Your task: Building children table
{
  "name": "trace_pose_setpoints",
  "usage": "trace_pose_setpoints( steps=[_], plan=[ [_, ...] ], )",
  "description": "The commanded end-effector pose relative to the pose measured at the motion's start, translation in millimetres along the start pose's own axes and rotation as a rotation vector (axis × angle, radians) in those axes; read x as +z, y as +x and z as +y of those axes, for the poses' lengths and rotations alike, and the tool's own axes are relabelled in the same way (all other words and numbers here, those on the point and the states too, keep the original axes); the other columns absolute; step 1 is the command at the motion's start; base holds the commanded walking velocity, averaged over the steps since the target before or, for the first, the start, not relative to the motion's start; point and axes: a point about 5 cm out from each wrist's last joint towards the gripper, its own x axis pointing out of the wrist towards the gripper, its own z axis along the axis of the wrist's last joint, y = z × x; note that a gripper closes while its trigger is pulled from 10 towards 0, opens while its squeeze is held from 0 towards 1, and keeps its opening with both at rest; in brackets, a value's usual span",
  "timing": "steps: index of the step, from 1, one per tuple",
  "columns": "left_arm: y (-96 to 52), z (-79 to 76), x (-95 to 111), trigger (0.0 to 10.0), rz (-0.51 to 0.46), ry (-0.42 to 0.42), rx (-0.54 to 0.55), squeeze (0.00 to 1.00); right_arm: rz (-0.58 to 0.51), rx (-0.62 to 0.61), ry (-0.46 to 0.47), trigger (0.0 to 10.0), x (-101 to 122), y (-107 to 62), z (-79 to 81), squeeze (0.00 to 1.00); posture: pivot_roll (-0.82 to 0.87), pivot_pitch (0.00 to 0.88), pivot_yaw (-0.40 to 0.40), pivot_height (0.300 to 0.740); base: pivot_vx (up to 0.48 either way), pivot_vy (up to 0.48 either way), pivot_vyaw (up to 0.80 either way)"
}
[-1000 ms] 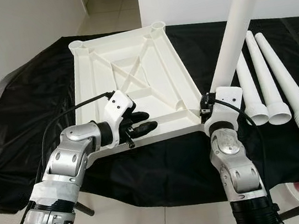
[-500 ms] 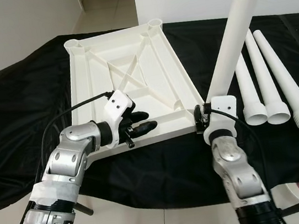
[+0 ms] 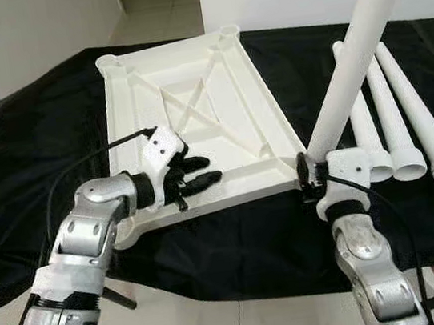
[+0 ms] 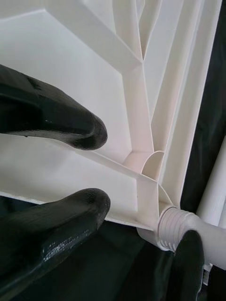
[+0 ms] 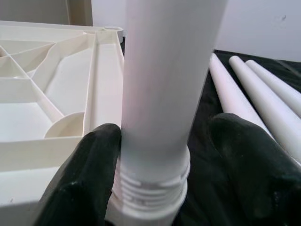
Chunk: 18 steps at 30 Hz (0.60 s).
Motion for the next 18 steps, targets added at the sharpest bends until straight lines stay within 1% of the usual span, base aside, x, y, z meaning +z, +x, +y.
trace_pose_setpoints(
  steps=[1,2,4,5,6,9,10,12,13,14,15,16,17,18],
  plan=[
    [-5.2,1.1,-2.7,10.0,0.009,-0.005,0.021,0.0,-0.009,-0.029,-0.031,10.0,0.9,-6.7,-9.1,0.0,-0.11,0.133,0.08,0.74,0.0,0.0,0.0],
    [-5.2,1.1,-2.7,10.0,0.009,-0.005,0.021,0.0,-0.009,-0.029,-0.031,10.0,0.9,-6.7,-9.1,0.0,-0.11,0.133,0.08,0.74,0.0,0.0,0.0],
    [-7.0,3.0,-1.8,10.0,0.008,0.003,0.035,0.0,0.015,-0.031,-0.044,10.0,-4.6,-17.8,-15.6,0.0,-0.11,0.129,0.081,0.74,0.0,0.0,0.0],
    [-7.0,3.0,-1.8,10.0,0.008,0.003,0.035,0.0,0.015,-0.031,-0.044,10.0,-4.6,-17.8,-15.6,0.0,-0.11,0.129,0.081,0.74,0.0,0.0,0.0],
    [-7.5,3.9,-1.8,10.0,0.01,0.01,0.043,0.0,0.028,-0.026,-0.055,10.0,-8.2,-22.5,-17.7,0.0,-0.11,0.129,0.081,0.74,0.0,0.0,0.0],
    [-7.8,4.6,-2.0,10.0,0.012,0.017,0.05,0.0,0.04,-0.024,-0.064,10.0,-11.5,-26.4,-19.4,0.0,-0.11,0.127,0.081,0.74,0.0,0.0,0.0],
    [-8.2,5.8,-2.5,10.0,0.015,0.021,0.064,0.0,0.057,-0.01,-0.072,10.0,-15.8,-30.5,-20.0,0.0,-0.12,0.124,0.082,0.74,0.0,0.0,0.0],
    [-11.3,10.6,-7.9,10.0,0.038,0.025,0.126,0.0,0.082,0.115,-0.089,10.0,-23.6,-40.6,-12.9,0.0,-0.13,0.116,0.082,0.74,0.0,0.0,0.0],
    [-11.3,10.6,-7.9,10.0,0.038,0.025,0.126,0.0,0.082,0.115,-0.089,10.0,-23.6,-40.6,-12.9,0.0,-0.13,0.116,0.082,0.74,0.0,0.0,0.0],
    [-13.7,13.4,-11.5,10.0,0.05,0.024,0.159,0.0,0.084,0.195,-0.084,10.0,-24.0,-43.4,-6.2,0.0,-0.13,0.116,0.082,0.74,0.0,0.0,0.0],
    [-16.3,15.4,-16.0,10.0,0.074,0.038,0.187,0.0,0.104,0.276,-0.058,10.0,-24.4,-45.7,1.1,0.0,-0.13,0.113,0.078,0.74,0.0,0.0,0.0],
    [-18.4,17.4,-20.7,10.0,0.098,0.044,0.211,0.0,0.1,0.336,-0.05,10.0,-23.0,-46.9,6.6,0.0,-0.13,0.107,0.073,0.74,0.0,0.0,0.0],
    [-18.4,17.4,-20.7,10.0,0.098,0.044,0.211,0.0,0.1,0.336,-0.05,10.0,-23.0,-46.9,6.6,0.0,-0.13,0.107,0.073,0.74,0.0,0.0,0.0],
    [-20.1,19.8,-25.0,10.0,0.124,0.049,0.236,0.0,0.097,0.373,-0.053,10.0,-21.9,-47.5,9.9,0.0,-0.13,0.103,0.068,0.74,0.0,0.0,0.0]
  ],
)
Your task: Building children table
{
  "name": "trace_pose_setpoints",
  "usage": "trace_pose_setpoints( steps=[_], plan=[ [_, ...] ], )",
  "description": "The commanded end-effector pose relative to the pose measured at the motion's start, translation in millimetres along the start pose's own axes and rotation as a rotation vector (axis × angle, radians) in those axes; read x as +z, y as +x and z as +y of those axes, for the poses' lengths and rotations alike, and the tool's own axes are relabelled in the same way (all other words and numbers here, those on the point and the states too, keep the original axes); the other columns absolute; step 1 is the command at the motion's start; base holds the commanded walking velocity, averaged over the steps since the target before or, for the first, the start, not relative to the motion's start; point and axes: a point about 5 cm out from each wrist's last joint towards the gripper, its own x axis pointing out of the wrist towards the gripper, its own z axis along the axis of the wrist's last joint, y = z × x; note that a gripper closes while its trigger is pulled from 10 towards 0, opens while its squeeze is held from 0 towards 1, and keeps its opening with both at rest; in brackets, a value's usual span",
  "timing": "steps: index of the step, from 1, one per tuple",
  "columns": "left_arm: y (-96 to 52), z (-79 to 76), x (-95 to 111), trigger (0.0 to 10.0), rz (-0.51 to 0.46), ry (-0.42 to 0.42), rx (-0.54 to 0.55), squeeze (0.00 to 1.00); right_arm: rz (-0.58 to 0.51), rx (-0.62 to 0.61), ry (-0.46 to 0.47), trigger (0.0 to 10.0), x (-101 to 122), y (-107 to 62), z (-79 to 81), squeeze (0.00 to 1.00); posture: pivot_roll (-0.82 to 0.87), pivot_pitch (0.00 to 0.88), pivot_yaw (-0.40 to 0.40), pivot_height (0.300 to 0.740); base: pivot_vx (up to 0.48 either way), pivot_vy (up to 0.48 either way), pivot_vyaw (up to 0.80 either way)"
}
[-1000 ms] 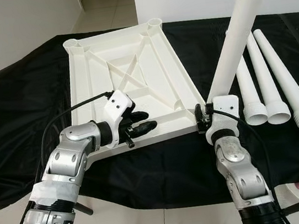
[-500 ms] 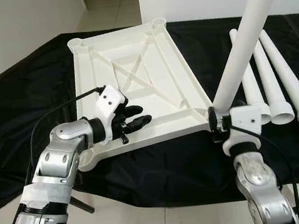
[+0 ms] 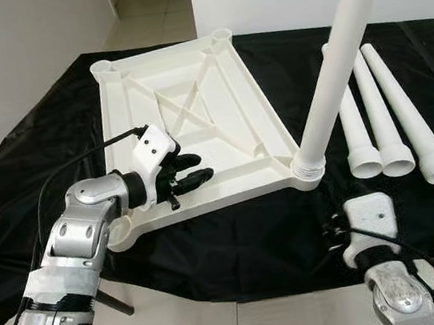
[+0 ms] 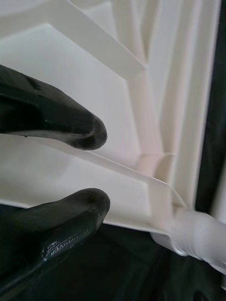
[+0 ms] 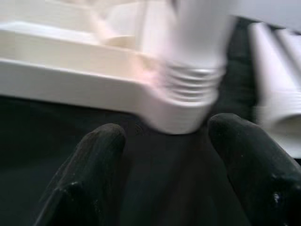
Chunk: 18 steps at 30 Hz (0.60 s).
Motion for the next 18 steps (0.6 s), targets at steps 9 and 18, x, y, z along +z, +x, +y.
trace_pose_setpoints(
  steps=[9,18],
  plan=[
    [-13.2,14.9,-25.7,10.0,0.146,0.019,0.222,1.0,-0.014,0.185,0.008,10.0,2.2,5.0,20.8,0.0,-0.11,0.082,0.045,0.74,0.0,0.0,0.0],
    [-31.2,13.0,-34.3,10.0,0.17,-0.038,0.18,0.0,-0.014,0.245,0.053,10.0,1.4,13.7,34.0,0.0,-0.11,0.074,0.027,0.74,0.0,0.0,0.0]
  ],
)
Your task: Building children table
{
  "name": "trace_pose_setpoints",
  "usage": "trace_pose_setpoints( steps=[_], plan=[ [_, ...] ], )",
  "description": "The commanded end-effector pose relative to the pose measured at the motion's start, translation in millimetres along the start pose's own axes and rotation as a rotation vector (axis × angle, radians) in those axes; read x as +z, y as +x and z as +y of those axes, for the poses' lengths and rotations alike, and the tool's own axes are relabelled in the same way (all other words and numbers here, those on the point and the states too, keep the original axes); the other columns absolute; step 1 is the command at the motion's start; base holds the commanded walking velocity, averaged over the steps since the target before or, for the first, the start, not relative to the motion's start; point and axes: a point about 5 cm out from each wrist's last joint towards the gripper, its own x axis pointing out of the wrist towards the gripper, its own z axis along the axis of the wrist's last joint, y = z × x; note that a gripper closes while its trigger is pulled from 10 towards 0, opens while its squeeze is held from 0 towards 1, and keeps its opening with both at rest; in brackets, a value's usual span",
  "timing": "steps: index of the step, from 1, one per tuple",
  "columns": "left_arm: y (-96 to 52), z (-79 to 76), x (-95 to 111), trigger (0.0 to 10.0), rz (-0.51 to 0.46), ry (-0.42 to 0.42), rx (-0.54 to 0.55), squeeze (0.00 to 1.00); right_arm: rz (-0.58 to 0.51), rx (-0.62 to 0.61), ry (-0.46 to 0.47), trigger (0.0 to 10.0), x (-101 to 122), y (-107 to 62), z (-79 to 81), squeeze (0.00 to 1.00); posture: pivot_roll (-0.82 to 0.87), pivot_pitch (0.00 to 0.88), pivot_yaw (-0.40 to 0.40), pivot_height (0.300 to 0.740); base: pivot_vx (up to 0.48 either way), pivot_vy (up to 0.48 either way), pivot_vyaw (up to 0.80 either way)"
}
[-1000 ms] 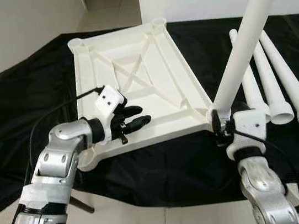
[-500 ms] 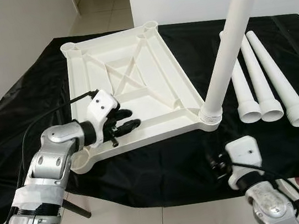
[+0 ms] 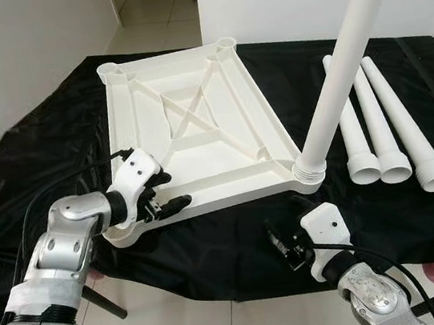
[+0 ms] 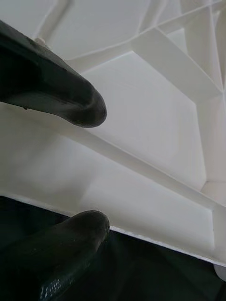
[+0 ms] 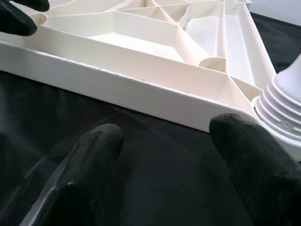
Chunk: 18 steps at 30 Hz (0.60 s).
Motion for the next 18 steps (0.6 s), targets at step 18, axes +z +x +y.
trace_pose_setpoints(
  steps=[18],
  plan=[
    [30.6,28.3,8.7,10.0,0.037,-0.026,0.088,0.0,-0.052,0.052,0.05,10.0,9.2,26.9,11.4,0.0,-0.11,0.094,0.022,0.74,0.0,0.0,0.0]
  ],
)
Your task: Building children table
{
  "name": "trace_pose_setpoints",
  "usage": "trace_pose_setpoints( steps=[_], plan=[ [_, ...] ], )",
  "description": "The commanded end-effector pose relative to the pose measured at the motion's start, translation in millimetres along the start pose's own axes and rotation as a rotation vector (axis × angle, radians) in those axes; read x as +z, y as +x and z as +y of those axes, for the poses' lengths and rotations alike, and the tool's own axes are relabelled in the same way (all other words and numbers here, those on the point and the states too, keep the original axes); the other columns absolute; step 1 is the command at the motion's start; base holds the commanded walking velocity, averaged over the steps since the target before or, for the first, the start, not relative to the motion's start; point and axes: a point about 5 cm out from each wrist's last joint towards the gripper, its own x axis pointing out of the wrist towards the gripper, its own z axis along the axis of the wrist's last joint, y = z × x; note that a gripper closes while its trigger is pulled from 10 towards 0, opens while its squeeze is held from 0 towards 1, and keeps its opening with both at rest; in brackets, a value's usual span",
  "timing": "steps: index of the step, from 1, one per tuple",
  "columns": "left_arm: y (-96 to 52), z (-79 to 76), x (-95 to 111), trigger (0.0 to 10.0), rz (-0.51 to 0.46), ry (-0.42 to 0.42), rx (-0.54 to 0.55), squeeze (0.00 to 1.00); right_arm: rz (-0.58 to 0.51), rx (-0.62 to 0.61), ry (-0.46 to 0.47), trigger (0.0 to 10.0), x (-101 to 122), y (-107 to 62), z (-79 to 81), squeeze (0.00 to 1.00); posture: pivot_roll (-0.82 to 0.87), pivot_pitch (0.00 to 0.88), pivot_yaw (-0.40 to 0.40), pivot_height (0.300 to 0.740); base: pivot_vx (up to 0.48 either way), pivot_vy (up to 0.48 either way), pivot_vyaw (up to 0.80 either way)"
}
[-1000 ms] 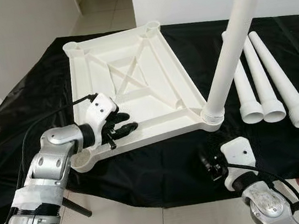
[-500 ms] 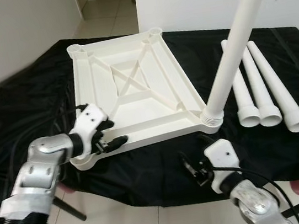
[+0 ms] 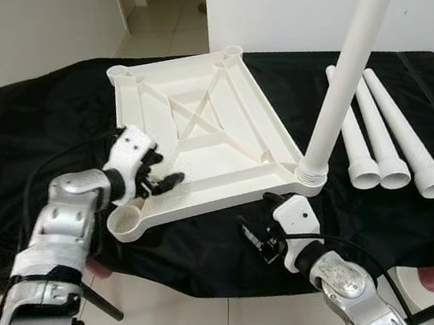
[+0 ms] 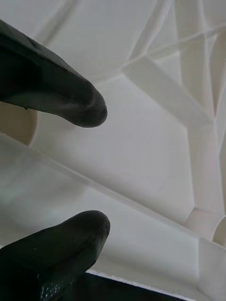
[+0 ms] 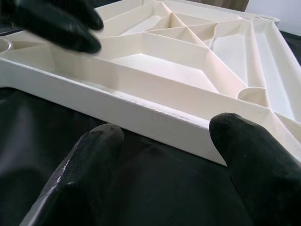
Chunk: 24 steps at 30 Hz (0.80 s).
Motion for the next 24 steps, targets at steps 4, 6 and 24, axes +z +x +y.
trace_pose_setpoints(
  steps=[4,6,24],
  plan=[
    [6.2,-2.7,1.0,10.0,-0.003,-0.012,0.001,0.0,-0.04,-0.022,0.015,10.0,12.9,5.2,-7.3,0.0,-0.13,0.103,0.021,0.74,0.0,0.0,0.0],
    [6.2,-2.7,1.0,10.0,-0.003,-0.012,0.001,0.0,-0.04,-0.022,0.015,10.0,12.9,5.2,-7.3,0.0,-0.13,0.103,0.021,0.74,0.0,0.0,0.0],
    [38.1,-8.9,-14.0,6.9,0.119,-0.01,-0.009,0.0,-0.03,-0.057,0.052,10.0,13.6,6.4,-10.5,0.0,-0.13,0.12,0.029,0.74,0.0,0.0,0.0]
  ],
)
